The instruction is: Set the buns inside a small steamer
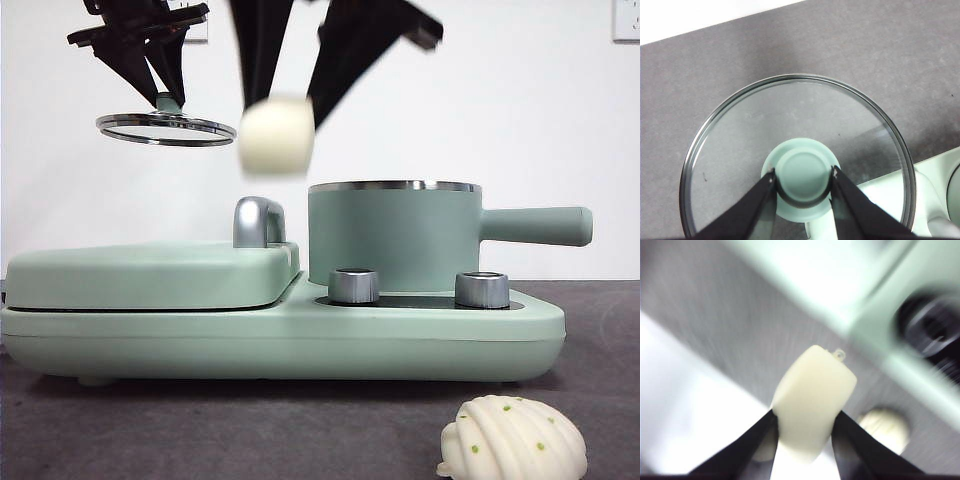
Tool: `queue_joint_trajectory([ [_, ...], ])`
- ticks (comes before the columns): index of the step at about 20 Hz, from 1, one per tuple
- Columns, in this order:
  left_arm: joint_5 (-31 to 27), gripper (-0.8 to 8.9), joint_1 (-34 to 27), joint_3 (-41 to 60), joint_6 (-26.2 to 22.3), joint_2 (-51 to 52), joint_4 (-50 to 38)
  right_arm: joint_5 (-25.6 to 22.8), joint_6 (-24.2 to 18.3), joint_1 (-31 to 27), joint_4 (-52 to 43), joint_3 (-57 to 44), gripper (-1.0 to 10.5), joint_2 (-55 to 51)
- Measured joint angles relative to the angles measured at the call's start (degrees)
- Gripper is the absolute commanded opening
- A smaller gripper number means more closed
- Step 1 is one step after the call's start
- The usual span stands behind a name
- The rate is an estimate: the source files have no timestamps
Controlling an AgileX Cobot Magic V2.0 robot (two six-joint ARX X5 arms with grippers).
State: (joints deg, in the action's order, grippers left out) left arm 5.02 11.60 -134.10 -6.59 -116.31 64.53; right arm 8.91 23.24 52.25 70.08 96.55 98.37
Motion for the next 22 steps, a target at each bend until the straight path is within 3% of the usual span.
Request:
queue_joint_trajectory([
  [10,0.0,0.56,0.0,0.0,0.2,0.0,0.0,-0.1,-7.0,-18.3,0.3,14.1,1.6,9.5],
  [22,0.0,0.56,0.0,0.0,0.2,0.0,0.0,0.3,-9.2,-21.5,-2.7,17.2,1.7,19.9],
])
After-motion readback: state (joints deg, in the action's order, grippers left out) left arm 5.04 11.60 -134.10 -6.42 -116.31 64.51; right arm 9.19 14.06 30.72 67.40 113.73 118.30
